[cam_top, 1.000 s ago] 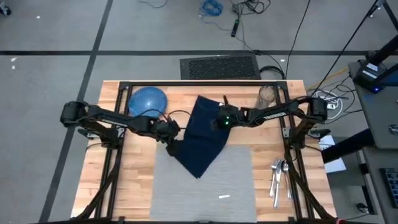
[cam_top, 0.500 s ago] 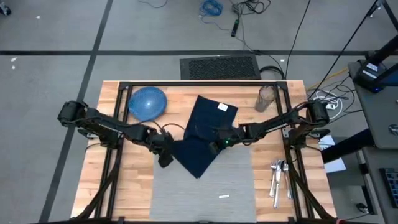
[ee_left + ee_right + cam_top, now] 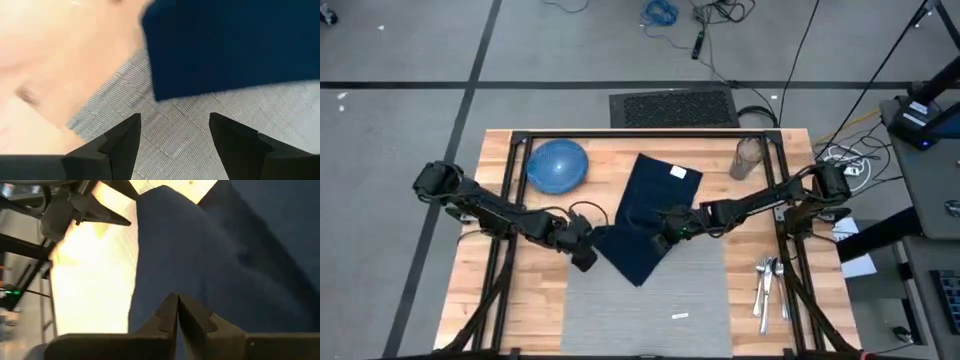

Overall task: Set table place
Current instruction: Fold the dark blue napkin

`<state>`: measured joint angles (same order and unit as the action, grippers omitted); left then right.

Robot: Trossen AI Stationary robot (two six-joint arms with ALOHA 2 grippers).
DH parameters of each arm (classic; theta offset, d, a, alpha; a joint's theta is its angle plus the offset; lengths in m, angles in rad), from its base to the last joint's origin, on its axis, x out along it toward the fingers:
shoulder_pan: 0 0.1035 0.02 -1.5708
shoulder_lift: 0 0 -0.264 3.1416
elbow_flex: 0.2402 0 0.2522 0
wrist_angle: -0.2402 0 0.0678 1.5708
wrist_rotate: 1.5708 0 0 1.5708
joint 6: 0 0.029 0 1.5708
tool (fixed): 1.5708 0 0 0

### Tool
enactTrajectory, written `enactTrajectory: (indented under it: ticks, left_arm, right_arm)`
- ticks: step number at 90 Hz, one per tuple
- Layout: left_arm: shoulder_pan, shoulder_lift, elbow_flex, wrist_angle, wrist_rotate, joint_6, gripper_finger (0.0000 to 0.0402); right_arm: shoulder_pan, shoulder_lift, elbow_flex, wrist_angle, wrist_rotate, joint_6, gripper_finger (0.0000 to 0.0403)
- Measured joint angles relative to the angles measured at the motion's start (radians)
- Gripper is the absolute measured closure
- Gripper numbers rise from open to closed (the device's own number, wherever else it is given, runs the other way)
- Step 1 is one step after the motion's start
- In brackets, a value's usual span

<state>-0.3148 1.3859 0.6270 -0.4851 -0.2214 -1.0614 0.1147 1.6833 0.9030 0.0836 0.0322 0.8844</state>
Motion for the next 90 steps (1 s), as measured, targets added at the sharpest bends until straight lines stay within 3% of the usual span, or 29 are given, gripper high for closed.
enactTrajectory:
  ticks: [23,49,73,90]
  left_arm:
    - [0.014,0.075,0.001,0.033,-0.046,-0.128,0.0181]
    - [0.011,0.185,0.024,0.342,0.018,-0.135,0.0181]
    - [0.011,0.198,0.04,0.333,0.022,-0.103,0.0181]
    - [0.011,0.198,0.043,0.263,0.024,-0.09,0.0181]
  right_arm:
    - [0.036,0.009,0.004,0.007,0.018,-0.011,0.0403]
    - [0.113,0.124,0.015,0.007,0.016,0.028,0.0403]
    - [0.132,0.204,0.08,-0.008,0.026,0.009,0.0403]
    - [0.141,0.247,0.116,-0.066,-0.042,0.028,0.0403]
